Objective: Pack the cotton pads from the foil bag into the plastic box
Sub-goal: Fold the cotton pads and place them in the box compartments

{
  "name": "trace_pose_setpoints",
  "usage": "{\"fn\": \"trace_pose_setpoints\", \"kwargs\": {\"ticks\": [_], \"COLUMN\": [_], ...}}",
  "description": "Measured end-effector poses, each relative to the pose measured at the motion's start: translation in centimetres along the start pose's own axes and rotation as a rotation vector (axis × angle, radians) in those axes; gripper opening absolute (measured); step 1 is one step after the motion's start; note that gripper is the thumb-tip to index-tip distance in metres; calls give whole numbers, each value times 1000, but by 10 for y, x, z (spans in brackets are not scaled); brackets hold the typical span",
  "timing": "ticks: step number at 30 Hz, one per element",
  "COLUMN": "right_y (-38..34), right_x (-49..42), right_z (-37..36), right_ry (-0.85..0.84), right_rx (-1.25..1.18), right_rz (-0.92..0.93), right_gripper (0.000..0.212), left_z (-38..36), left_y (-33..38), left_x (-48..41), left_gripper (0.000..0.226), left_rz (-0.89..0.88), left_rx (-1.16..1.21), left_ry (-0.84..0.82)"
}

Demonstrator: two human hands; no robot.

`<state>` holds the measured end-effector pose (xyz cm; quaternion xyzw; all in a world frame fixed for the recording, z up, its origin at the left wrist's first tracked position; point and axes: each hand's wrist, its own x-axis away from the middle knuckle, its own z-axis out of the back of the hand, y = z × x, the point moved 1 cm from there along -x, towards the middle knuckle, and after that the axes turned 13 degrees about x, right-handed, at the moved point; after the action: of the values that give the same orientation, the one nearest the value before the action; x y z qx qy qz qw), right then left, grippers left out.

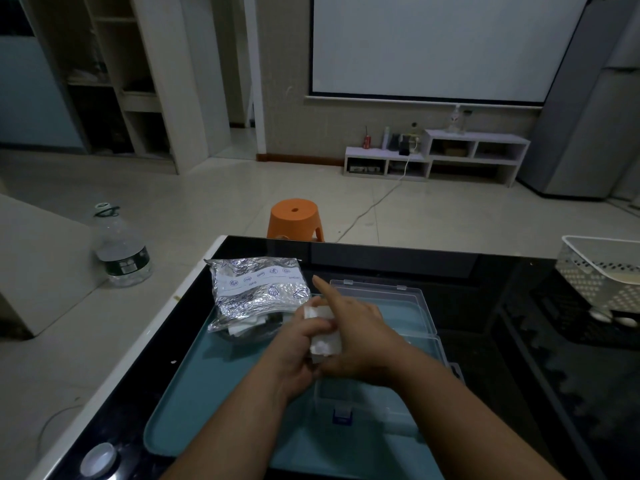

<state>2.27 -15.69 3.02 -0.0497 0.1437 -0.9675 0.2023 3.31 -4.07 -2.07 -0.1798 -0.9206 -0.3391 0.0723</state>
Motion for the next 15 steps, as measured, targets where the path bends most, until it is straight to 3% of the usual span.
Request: {"fn": "trace_pose_setpoints", "kwargs": {"ticks": [5,15], "right_y": [-1,2], "right_x": [3,-2], "right_z": [6,-1], "right_ry": [3,15], "right_rx": [48,159], "right_rz": [-23,11], "right_gripper": [116,121], "left_z": [0,2], "left_y": [0,-2], "left_x": [2,-1], "left_gripper": [70,68], "left_rz": [64,39], "left_rx": [-49,-36], "left_ry": [-11,-26]}}
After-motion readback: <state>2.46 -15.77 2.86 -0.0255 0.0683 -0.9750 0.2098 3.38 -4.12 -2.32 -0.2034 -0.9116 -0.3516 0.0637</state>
